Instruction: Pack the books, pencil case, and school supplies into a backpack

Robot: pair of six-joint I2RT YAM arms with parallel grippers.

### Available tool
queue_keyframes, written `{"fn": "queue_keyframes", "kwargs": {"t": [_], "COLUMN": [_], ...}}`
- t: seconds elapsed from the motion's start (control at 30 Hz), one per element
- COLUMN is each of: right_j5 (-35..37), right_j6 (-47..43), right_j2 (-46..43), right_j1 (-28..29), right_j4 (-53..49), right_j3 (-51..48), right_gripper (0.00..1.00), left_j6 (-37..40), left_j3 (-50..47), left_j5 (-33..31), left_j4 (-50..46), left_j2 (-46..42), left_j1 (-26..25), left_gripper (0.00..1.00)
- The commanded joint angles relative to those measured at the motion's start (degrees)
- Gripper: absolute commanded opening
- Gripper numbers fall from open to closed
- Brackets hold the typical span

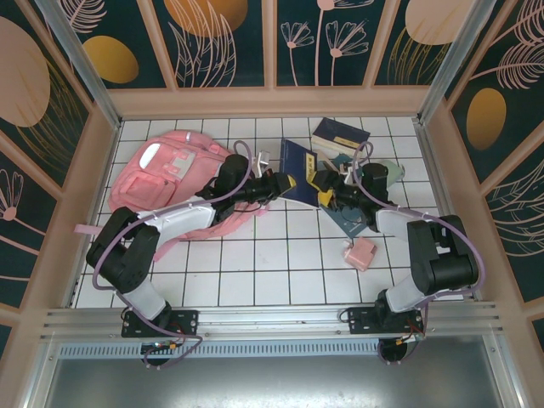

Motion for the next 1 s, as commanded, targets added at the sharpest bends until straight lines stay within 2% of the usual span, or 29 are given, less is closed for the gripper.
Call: {"fn": "queue_keyframes", "kwargs": {"t": [0.0, 0.07, 0.13, 0.23, 0.37, 0.4, 0.43, 0.53, 0.6, 0.73, 0.87, 0.9, 0.97], "right_j5": [-6.07, -6.7, -7.31, -7.68, -7.69, -7.39, -7.15, -6.16, -5.22, -3.3, -0.21, 0.85, 3.02], "right_j6": [6.36, 9.09, 11.84, 12.9, 9.37, 8.27, 7.04, 3.03, 0.29, -3.34, -4.68, -4.91, -4.95], "right_j2": [-0.5, -0.04, 0.21, -0.49, -2.46, -3.18, -3.73, -5.43, -6.47, -8.02, -9.43, -9.86, -10.88], "right_j1": [-0.36, -0.51, -0.73, -1.2, -1.82, -1.92, -1.94, -2.05, -2.0, -2.0, -2.06, -2.05, -1.91], "right_j4": [11.02, 14.79, 18.66, 19.69, 14.44, 12.51, 10.41, 4.43, 0.48, -4.91, -6.55, -6.49, -6.18], "right_j3": [0.29, -0.1, -0.6, -0.81, -0.55, -0.39, -0.09, 1.12, 2.06, 2.88, 1.92, 1.45, 0.2], "right_gripper": [0.8, 0.8, 0.76, 0.59, 0.27, 0.11, 0.0, 0.0, 0.0, 0.0, 0.0, 0.0, 0.0], "left_j6": [-3.76, -4.97, -4.74, -3.06, -0.7, -0.05, 0.6, 3.46, 6.38, 12.32, 18.43, 20.44, 24.4], "left_j3": [-1.1, -1.45, -1.46, -1.93, -2.14, -1.9, -1.56, -0.36, 0.74, 3.93, 6.24, 7.12, 9.08], "left_j5": [4.72, 5.71, 5.65, 5.13, 4.56, 4.58, 4.7, 4.4, 3.27, -0.94, -8.96, -11.88, -20.0], "left_j4": [11.04, 13.09, 11.91, 9.48, 5.84, 4.77, 3.67, -0.73, -5.55, -15.68, -27.26, -31.44, -38.12], "left_j2": [-2.05, -1.77, -1.72, -1.98, -2.41, -2.27, -2.2, -1.77, -1.65, -2.29, -3.96, -4.55, -5.25], "left_j1": [0.23, 0.22, 0.32, 0.58, 1.18, 1.22, 1.28, 1.29, 1.48, 2.71, 5.33, 5.79, 6.46], "left_gripper": [0.0, 0.0, 0.0, 0.0, 0.0, 0.0, 0.0, 0.01, 0.22, 0.35, 0.58, 0.62, 0.63]}}
